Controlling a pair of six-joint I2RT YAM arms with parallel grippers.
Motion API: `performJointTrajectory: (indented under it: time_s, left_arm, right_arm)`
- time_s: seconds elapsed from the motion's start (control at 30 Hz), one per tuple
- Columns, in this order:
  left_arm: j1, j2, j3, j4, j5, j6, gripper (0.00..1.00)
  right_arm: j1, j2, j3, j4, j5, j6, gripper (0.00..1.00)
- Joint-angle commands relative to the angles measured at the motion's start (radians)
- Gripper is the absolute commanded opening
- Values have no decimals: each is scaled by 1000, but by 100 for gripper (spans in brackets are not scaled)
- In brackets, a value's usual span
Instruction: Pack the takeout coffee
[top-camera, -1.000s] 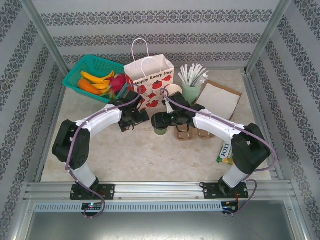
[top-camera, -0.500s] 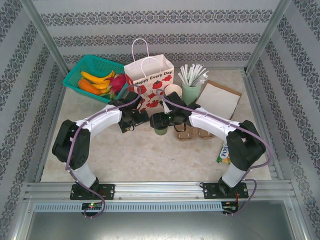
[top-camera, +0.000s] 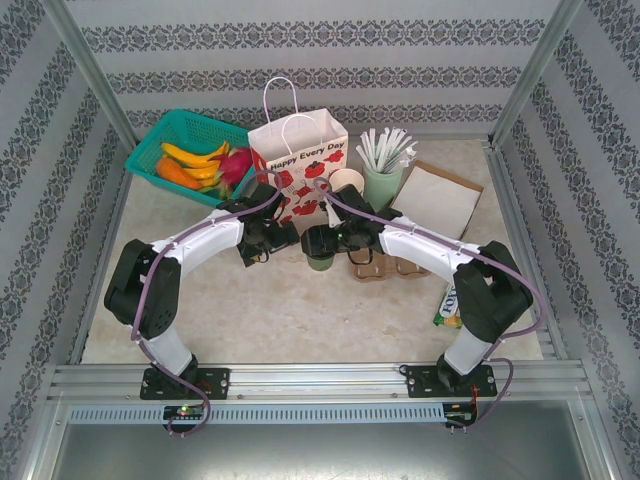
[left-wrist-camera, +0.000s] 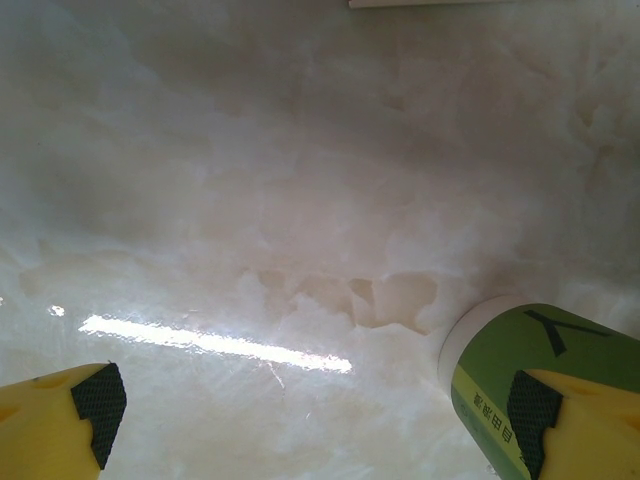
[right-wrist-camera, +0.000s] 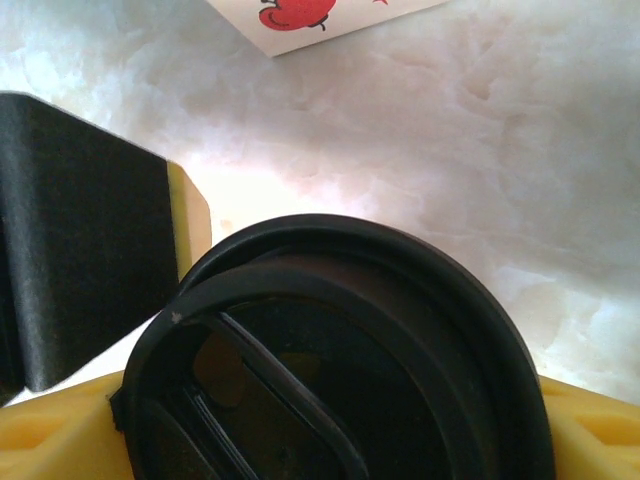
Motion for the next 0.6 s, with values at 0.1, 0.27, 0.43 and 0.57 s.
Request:
performJointTrajectory:
  time_s: [0.1,0.27,0.43,0.57]
  left_arm:
    - [-3,-23,24,12,-2,-2,100]
    - [-3,-28,26,16,-3,-2,100]
    - [-3,-36,14,30,0,2,100]
    - [-17,-54,-7,117,68,63,100]
  right_arm:
    - [-31,-59,-48,-13,-10,-15,74]
    - [-66,-125,-65,-21,-70,-31,67]
    - [-126,-216,-66,-75,-89,-25,67]
    - [-214,-311,-88,-143,-85,-30,67]
